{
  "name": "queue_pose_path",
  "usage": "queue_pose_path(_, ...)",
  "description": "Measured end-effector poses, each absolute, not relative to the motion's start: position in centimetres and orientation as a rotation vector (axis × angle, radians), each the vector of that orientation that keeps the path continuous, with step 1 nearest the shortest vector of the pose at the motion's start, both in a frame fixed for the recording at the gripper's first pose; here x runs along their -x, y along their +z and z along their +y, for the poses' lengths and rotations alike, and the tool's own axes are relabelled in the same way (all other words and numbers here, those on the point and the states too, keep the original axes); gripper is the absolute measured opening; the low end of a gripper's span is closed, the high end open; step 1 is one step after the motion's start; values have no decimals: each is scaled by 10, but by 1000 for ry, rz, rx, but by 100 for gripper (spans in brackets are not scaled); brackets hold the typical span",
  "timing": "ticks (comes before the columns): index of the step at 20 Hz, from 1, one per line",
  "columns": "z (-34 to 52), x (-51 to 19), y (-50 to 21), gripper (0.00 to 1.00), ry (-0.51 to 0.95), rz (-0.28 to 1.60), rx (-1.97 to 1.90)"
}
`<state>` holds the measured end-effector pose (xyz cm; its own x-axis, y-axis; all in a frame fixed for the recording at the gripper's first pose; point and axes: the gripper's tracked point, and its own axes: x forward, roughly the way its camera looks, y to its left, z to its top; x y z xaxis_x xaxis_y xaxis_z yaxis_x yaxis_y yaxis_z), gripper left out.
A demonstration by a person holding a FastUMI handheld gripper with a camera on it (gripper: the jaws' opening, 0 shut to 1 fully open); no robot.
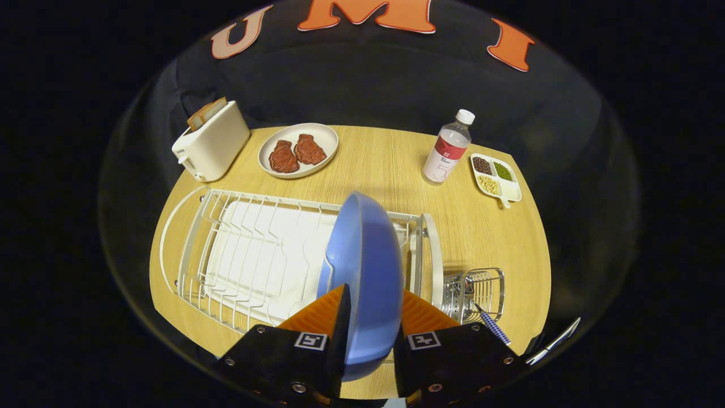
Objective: Take the plate from the dish rack, then take the spoon from the basket and place it into the plate.
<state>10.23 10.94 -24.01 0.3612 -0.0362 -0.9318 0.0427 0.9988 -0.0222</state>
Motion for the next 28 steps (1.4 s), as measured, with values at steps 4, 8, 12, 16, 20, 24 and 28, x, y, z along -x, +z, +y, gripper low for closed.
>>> queue_pose_path(4, 90, -114, -220, 30, -125, 1128, 73)
queue_pose_path(8, 93, -117, -195, 27, -101, 1095, 61)
queue_pose_path(12, 87, -102, -176, 27, -68, 1053, 42)
queue_pose_path(16, 77, -71, -156, 27, -36, 991, -28)
queue_pose_path(20, 75, -31, -149, 27, 8, 950, -79)
queue_pose_path(24, 77, 7, -165, 27, 50, 957, -103)
queue_pose_path(28, 91, 36, -182, 27, 98, 971, -130)
